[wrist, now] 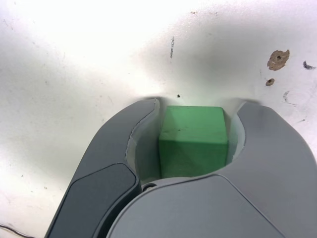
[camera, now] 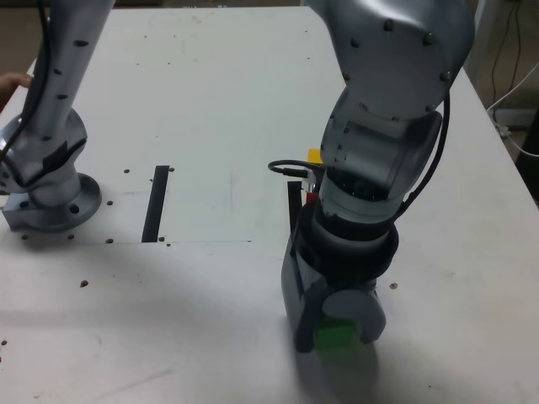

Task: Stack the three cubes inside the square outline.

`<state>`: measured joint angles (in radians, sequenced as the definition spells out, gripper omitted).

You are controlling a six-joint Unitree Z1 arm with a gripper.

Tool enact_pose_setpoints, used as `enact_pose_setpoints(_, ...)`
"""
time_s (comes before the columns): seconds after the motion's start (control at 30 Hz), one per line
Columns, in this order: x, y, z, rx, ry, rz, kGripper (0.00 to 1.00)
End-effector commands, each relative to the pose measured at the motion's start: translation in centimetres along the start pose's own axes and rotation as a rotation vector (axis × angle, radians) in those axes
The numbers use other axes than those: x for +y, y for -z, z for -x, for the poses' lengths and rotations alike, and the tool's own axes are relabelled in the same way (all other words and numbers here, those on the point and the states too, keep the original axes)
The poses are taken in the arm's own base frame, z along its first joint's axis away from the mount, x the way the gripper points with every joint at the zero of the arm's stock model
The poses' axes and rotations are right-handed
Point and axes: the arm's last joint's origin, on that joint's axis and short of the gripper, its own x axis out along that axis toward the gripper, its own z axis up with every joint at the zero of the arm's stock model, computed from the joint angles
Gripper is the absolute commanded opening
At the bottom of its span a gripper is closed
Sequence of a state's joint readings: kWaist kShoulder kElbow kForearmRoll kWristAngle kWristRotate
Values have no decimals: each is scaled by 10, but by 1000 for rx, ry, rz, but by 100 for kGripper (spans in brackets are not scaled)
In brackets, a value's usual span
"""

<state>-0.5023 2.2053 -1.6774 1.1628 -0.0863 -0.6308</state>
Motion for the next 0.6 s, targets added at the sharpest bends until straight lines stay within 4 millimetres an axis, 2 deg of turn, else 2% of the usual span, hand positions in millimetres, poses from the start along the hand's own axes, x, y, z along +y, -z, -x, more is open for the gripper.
enact_pose_setpoints(0.0, 2, 1, 5, -11, 0, 3, 16)
enact_pose_setpoints(0.1, 6, 7, 15, -24, -15, 2, 13)
enact_pose_setpoints(0.23, 18, 19, 43, -52, -38, -2, 13)
enact_pose_setpoints(0.4, 46, 32, 74, -48, -52, -21, 13)
enact_pose_setpoints(0.57, 77, 30, 93, -9, -43, -50, 13)
